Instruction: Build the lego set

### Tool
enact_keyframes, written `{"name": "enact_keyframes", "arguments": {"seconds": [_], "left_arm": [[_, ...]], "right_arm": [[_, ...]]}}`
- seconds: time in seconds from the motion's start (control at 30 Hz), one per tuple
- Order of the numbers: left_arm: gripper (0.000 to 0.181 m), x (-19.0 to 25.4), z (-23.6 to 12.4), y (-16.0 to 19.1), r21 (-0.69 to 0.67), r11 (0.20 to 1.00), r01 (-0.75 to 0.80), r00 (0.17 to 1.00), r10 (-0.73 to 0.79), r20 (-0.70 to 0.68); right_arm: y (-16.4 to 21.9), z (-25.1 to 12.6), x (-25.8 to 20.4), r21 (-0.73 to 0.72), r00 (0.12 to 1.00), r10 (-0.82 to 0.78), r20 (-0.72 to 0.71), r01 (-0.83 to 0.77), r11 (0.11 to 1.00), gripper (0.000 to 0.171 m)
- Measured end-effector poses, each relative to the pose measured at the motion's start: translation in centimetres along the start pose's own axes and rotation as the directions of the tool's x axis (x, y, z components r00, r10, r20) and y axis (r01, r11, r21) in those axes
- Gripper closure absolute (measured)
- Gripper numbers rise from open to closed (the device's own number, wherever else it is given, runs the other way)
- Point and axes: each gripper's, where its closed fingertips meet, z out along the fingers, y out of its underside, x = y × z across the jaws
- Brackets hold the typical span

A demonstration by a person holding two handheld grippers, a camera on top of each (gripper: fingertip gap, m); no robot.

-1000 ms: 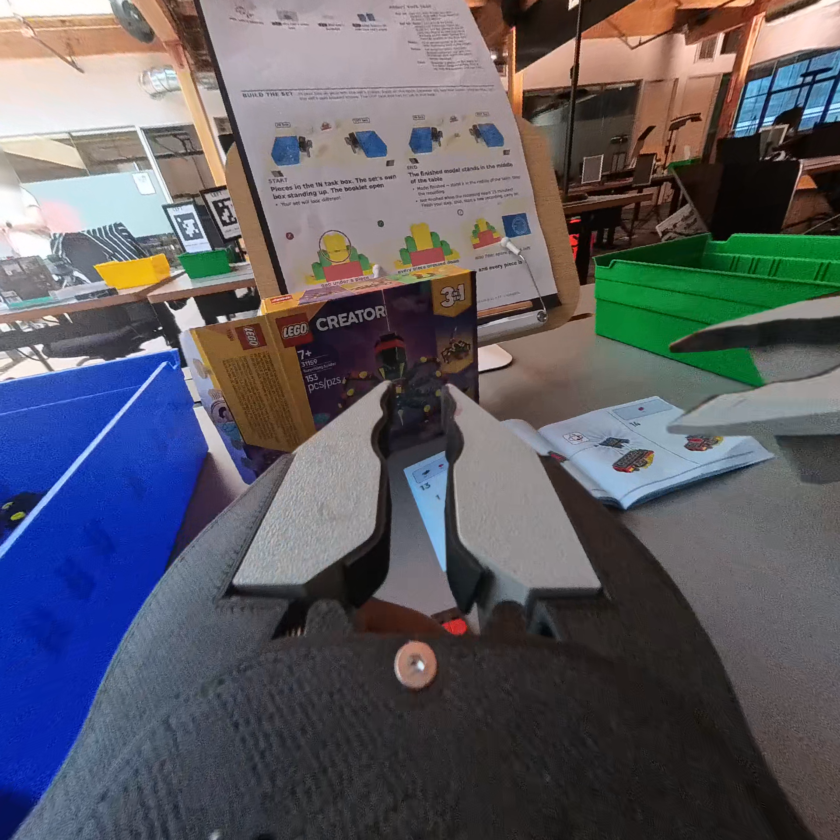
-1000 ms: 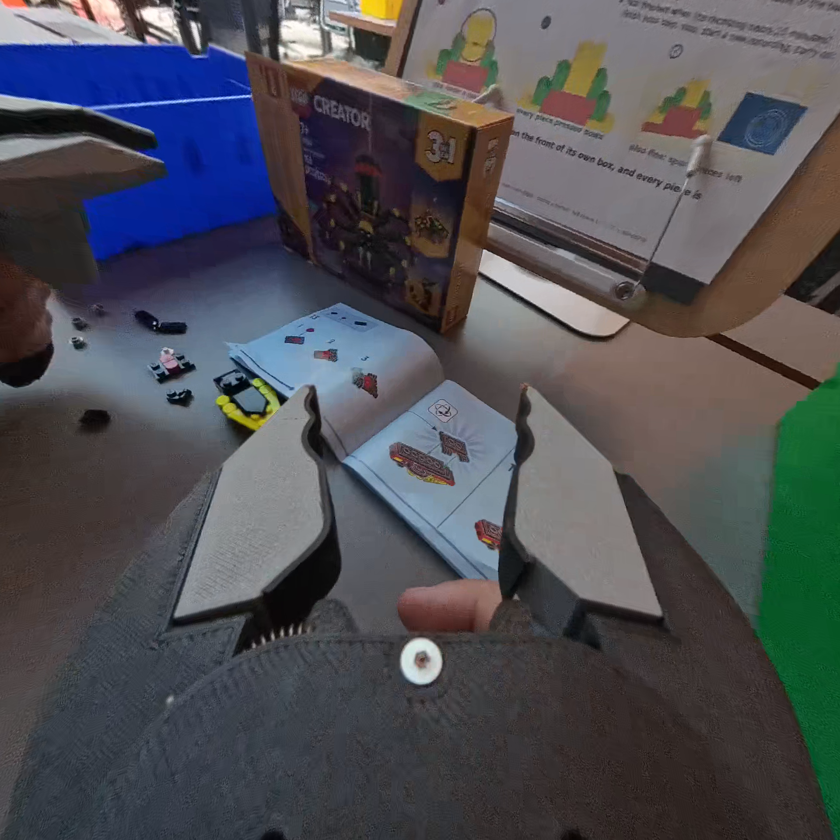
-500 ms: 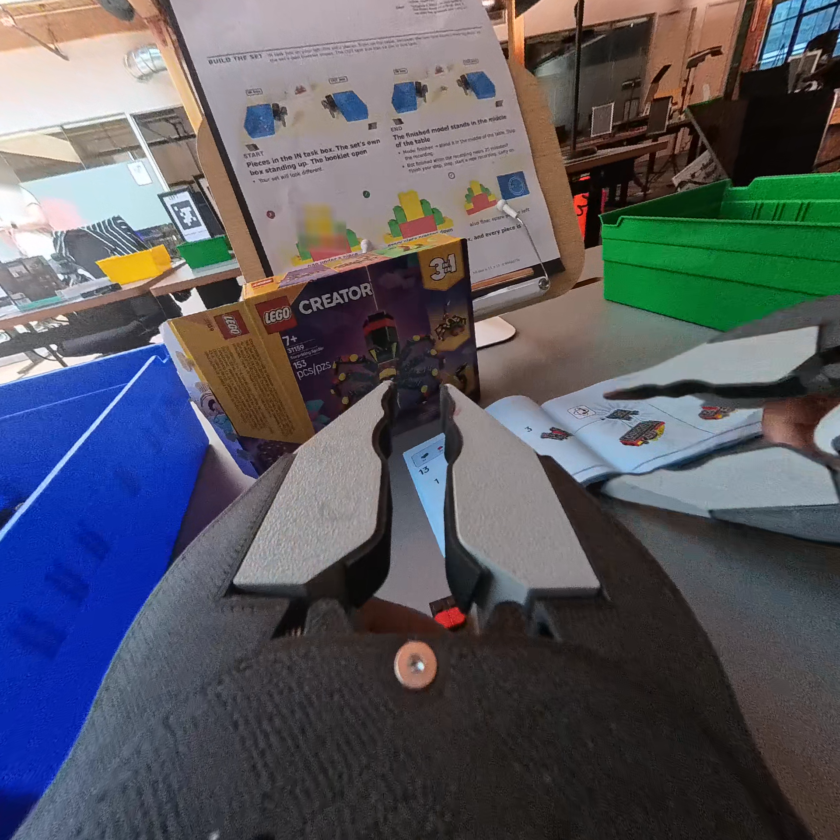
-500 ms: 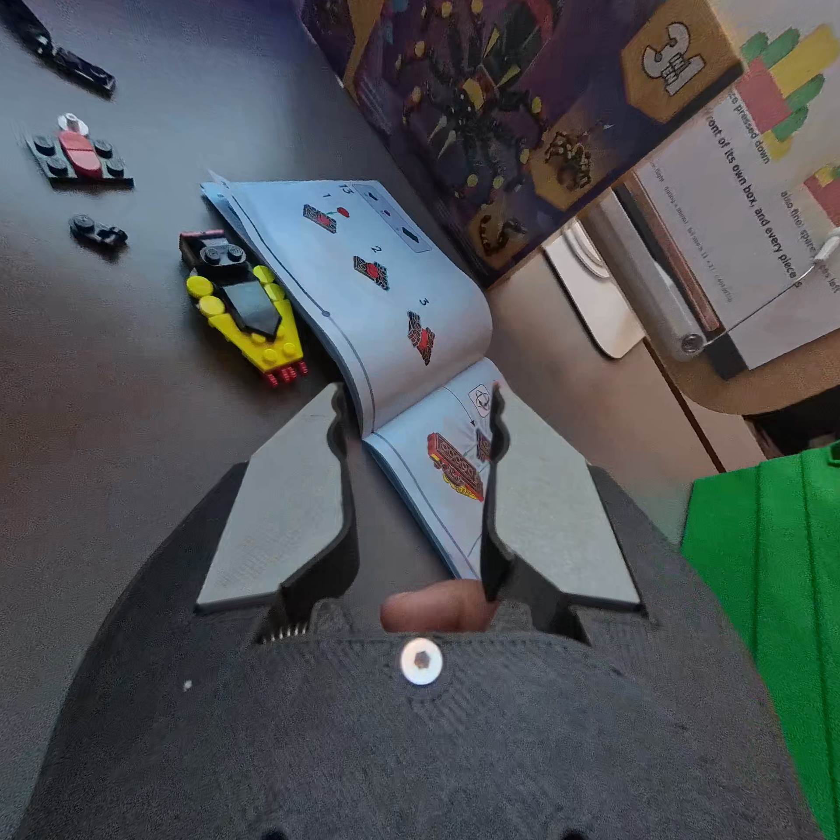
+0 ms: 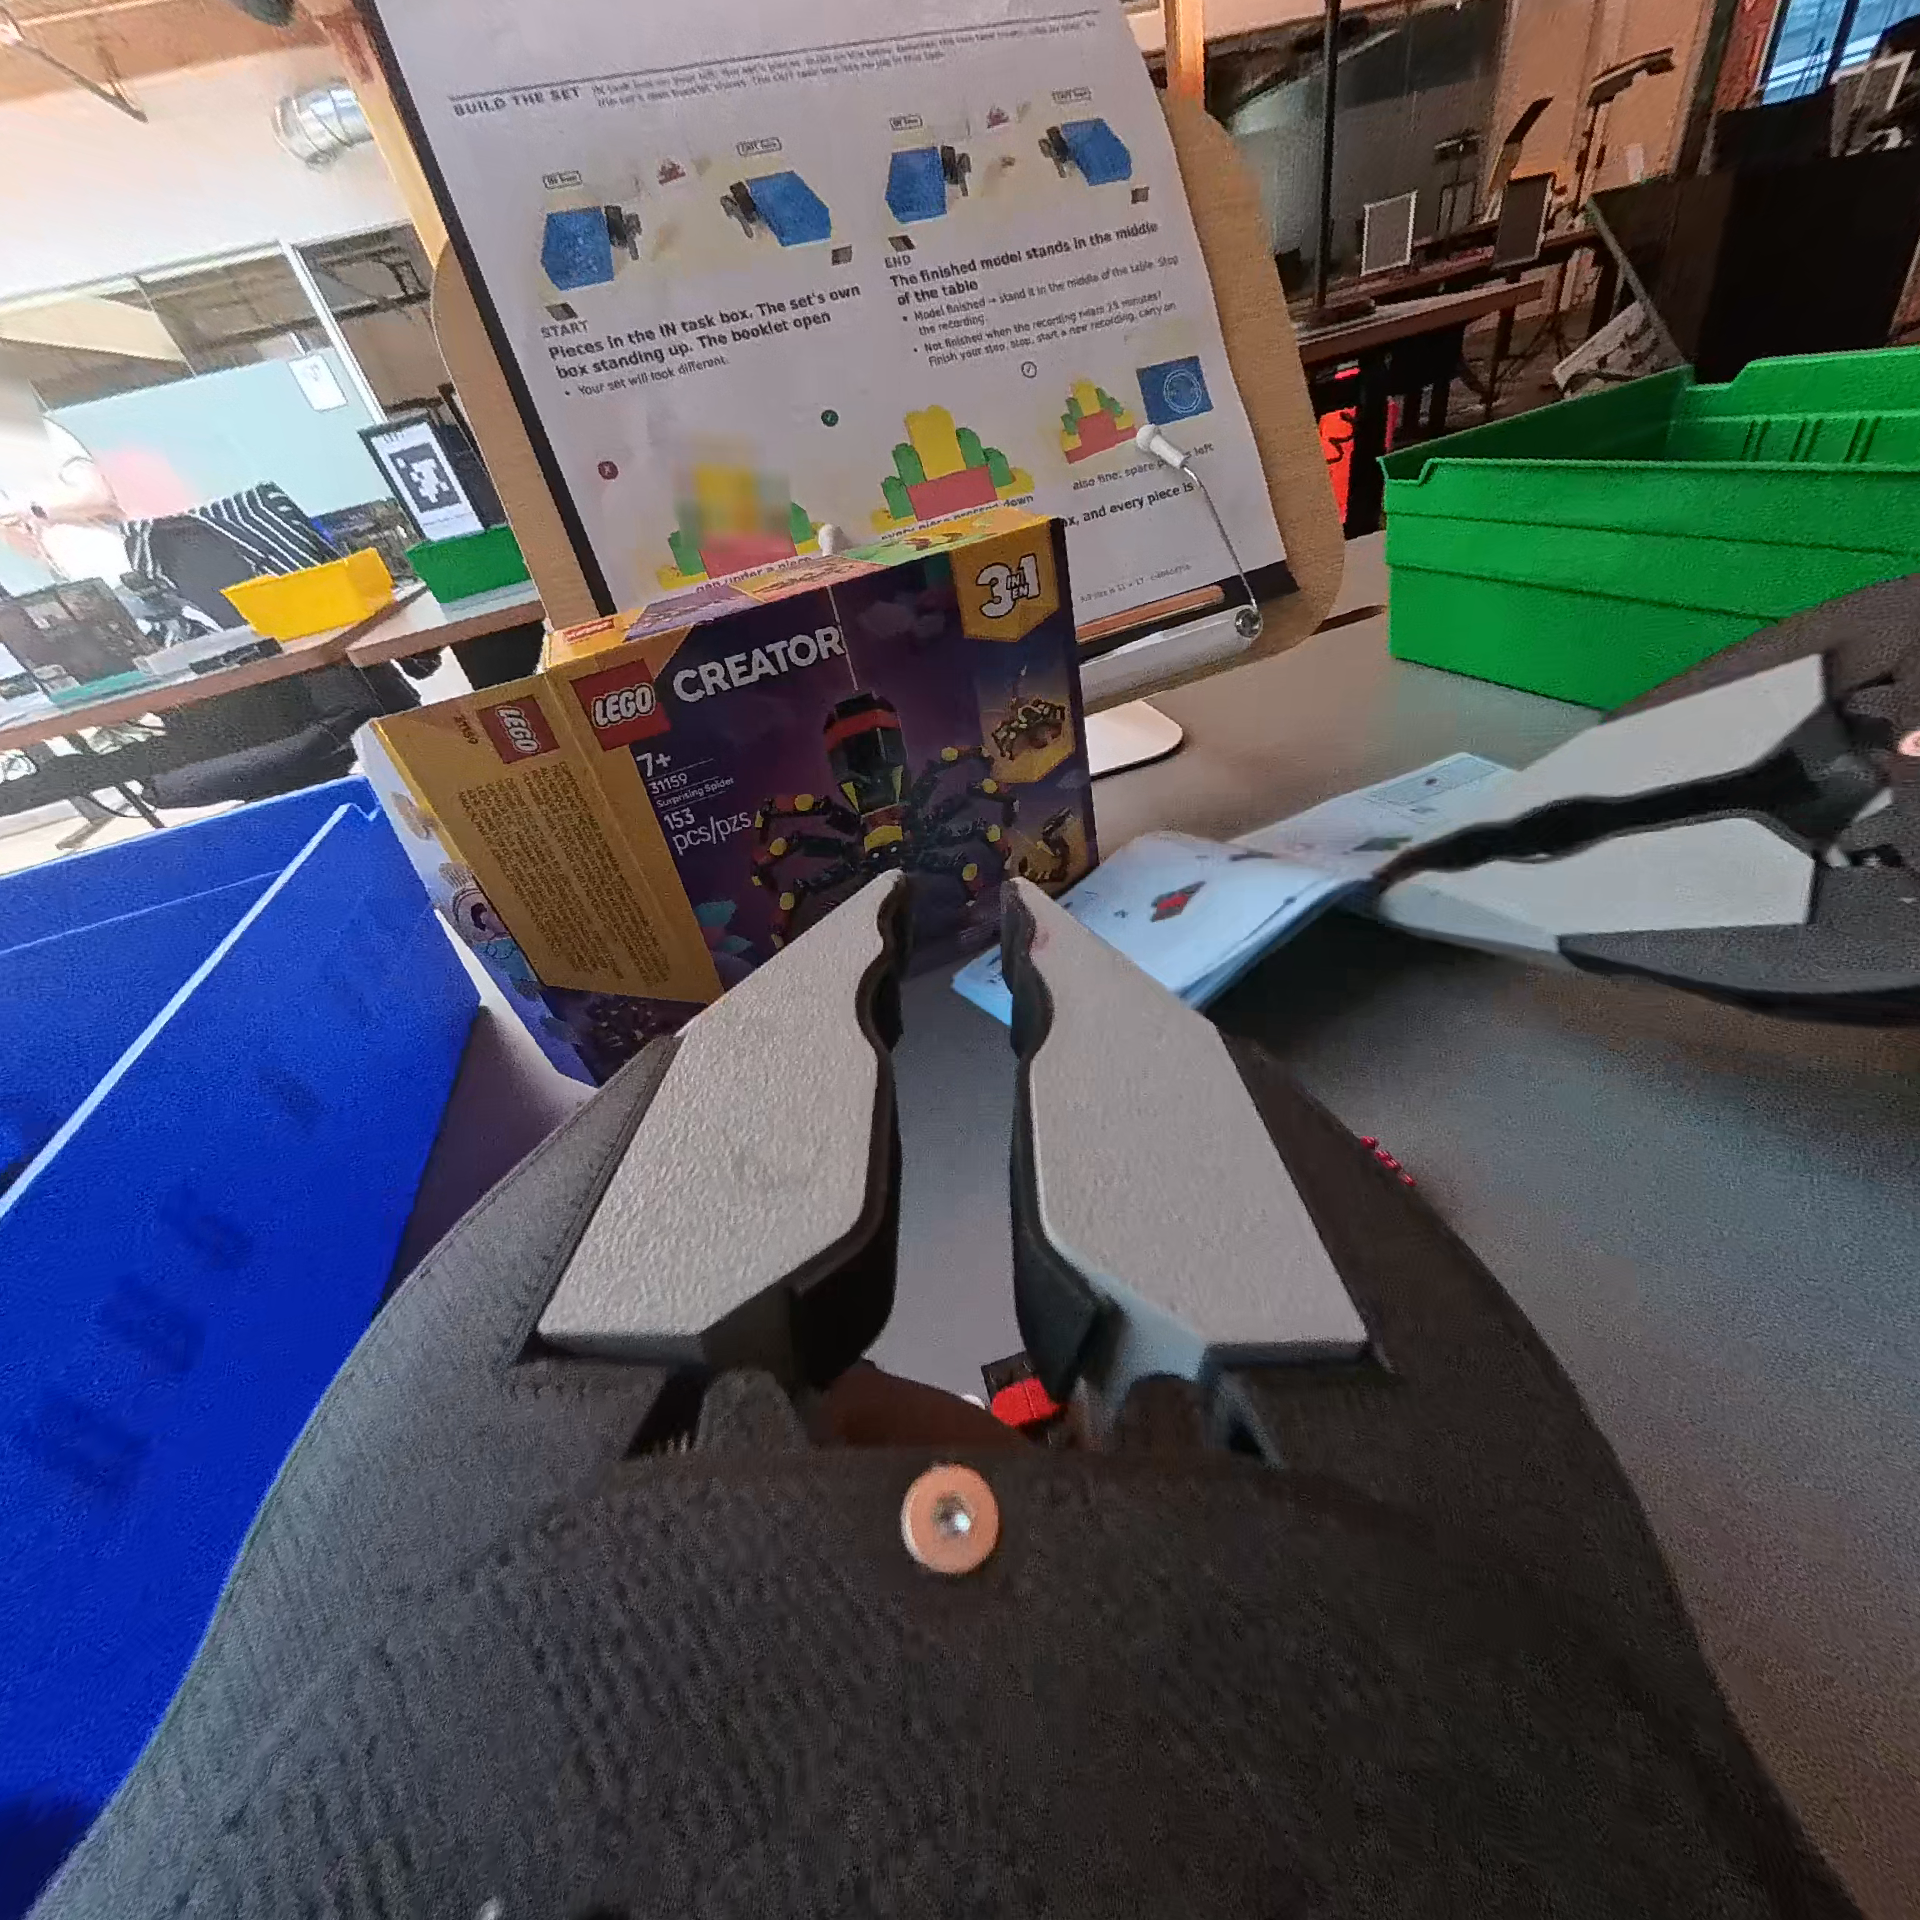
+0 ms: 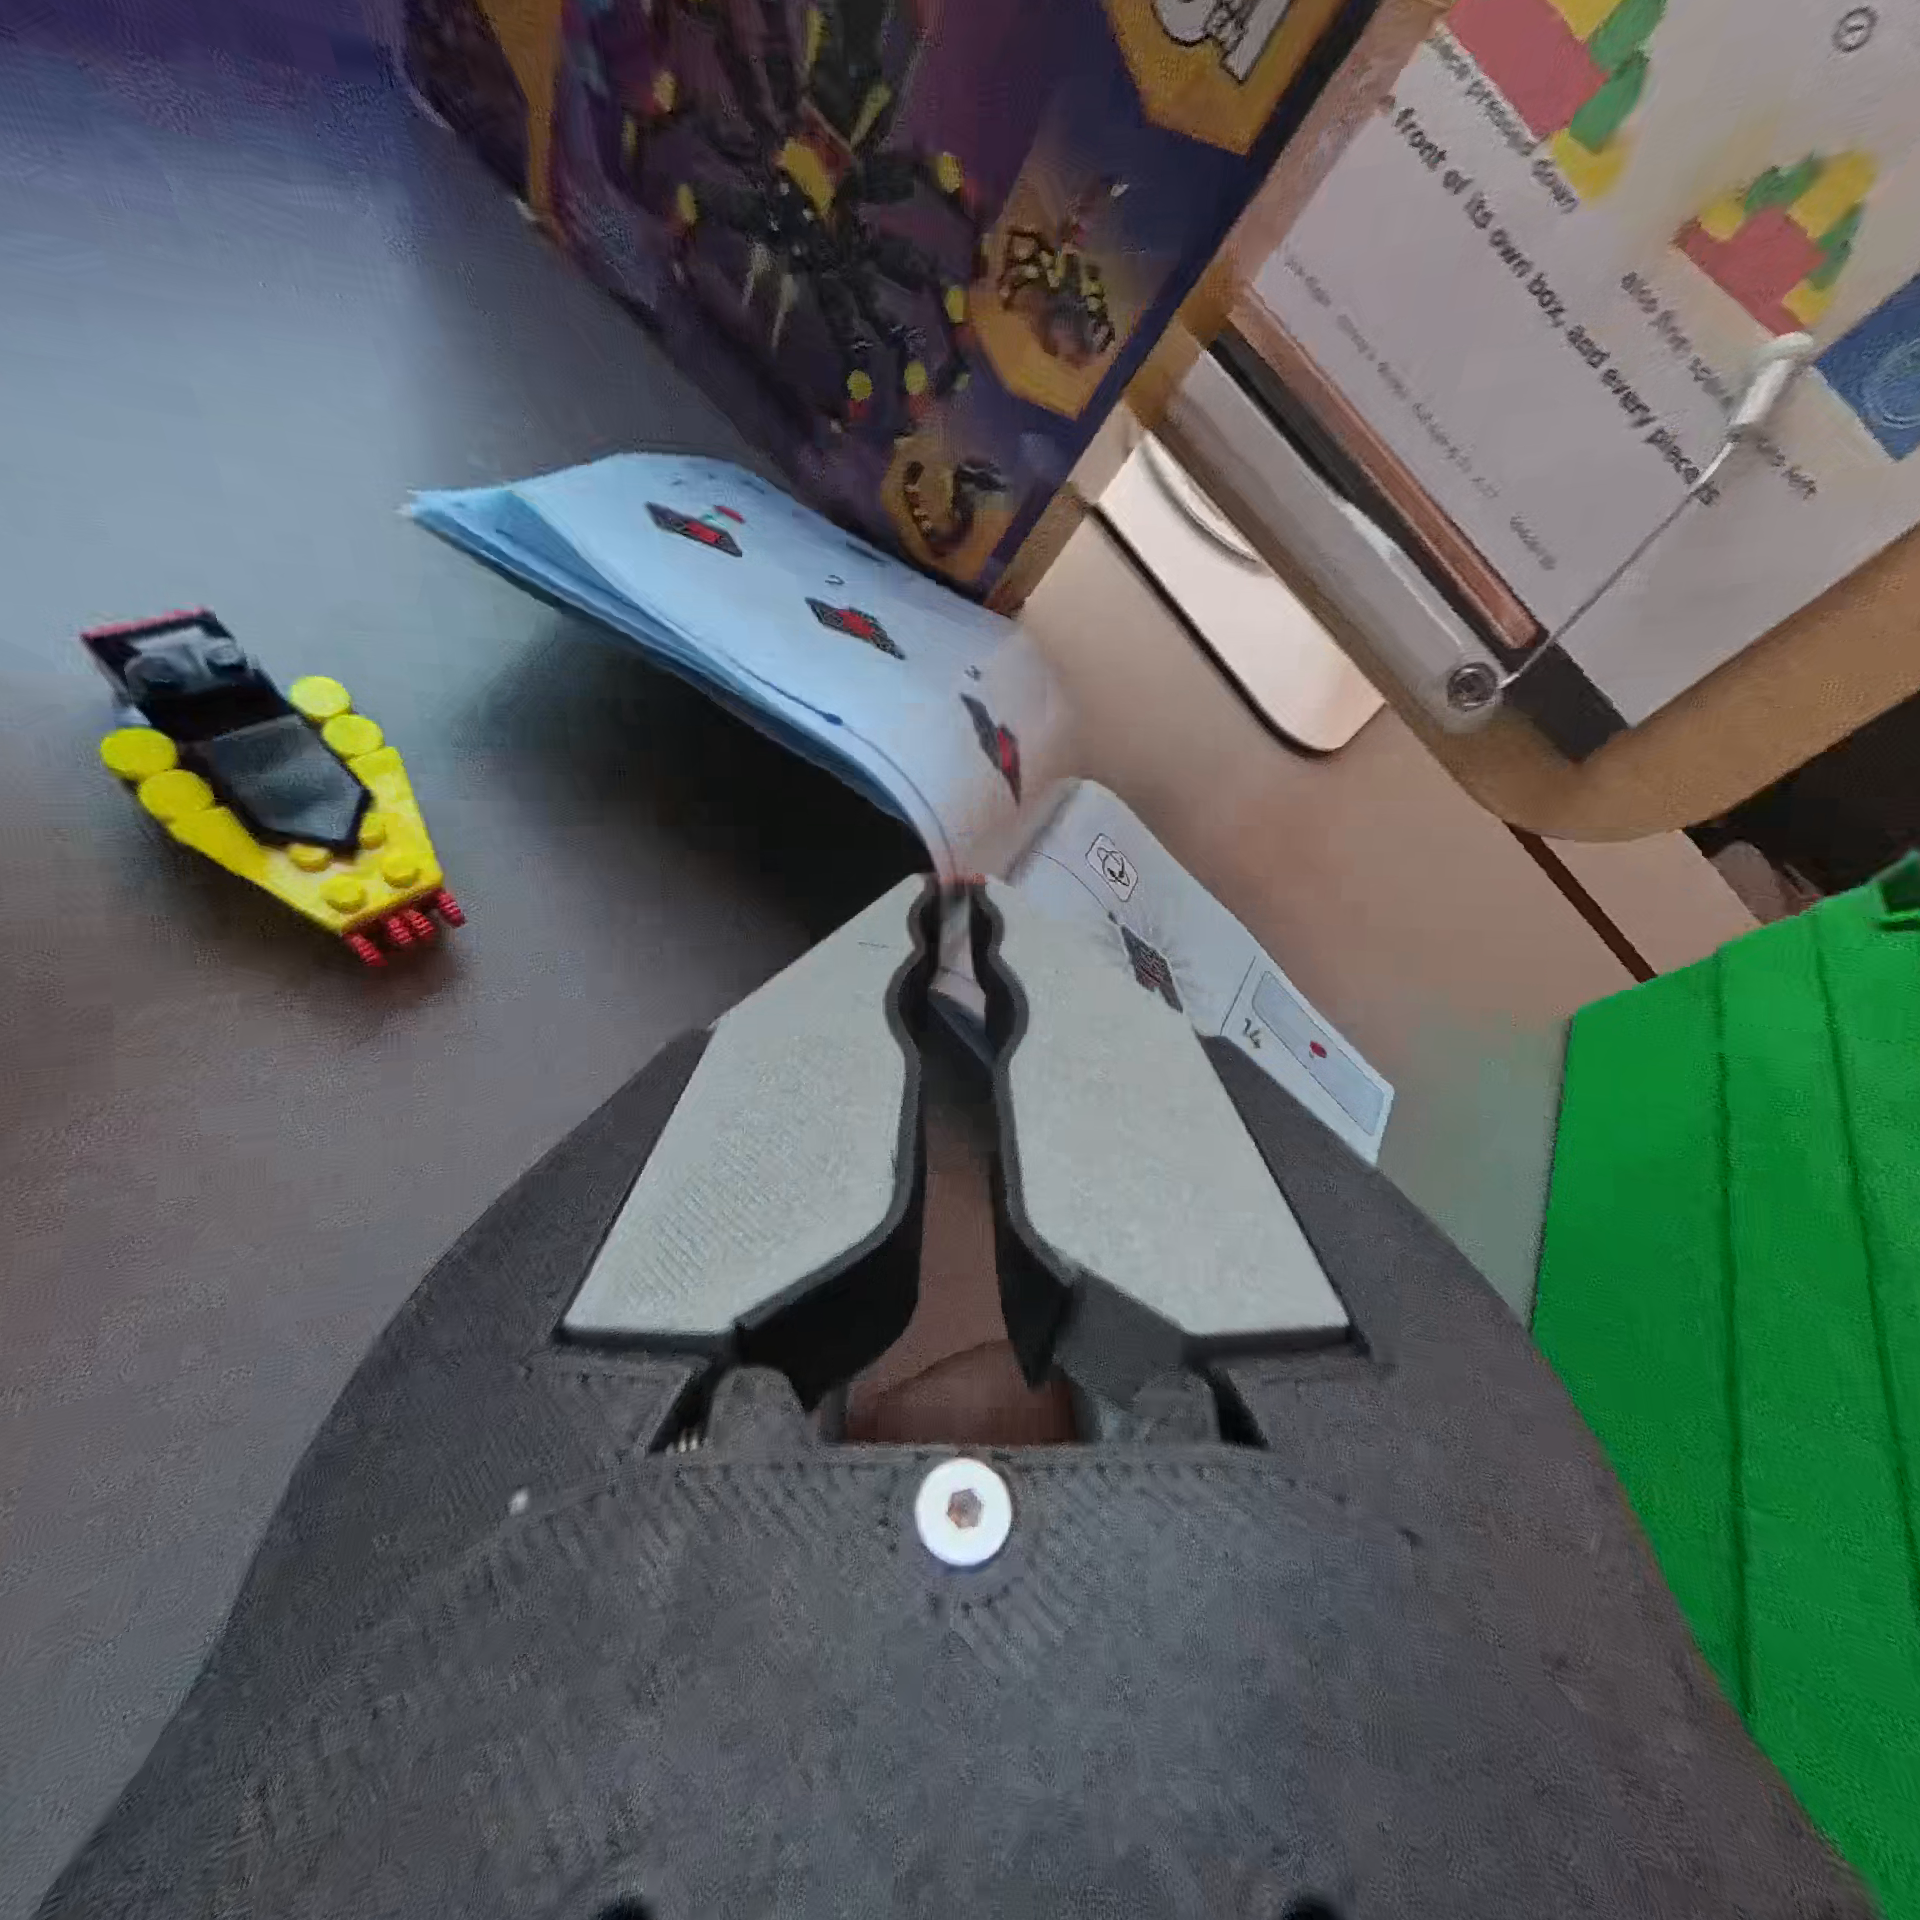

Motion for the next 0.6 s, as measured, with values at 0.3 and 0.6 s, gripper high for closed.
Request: {"name": "enact_keyframes", "arguments": {"seconds": [0.3,0.6], "left_arm": [[0.167,0.0,-0.3,-0.4,0.024,0.999,-0.023,1.000,0.023,0.014],[0.166,2.1,-2.4,-3.5,0.065,0.991,-0.121,0.985,0.128,-0.116]], "right_arm": [[-1.6,-2.5,1.5,0.175,0.970,0.226,0.089,-0.239,0.955,0.132],[-2.2,-3.9,-0.6,0.190,0.908,0.292,0.299,-0.357,0.915,0.125]]}}
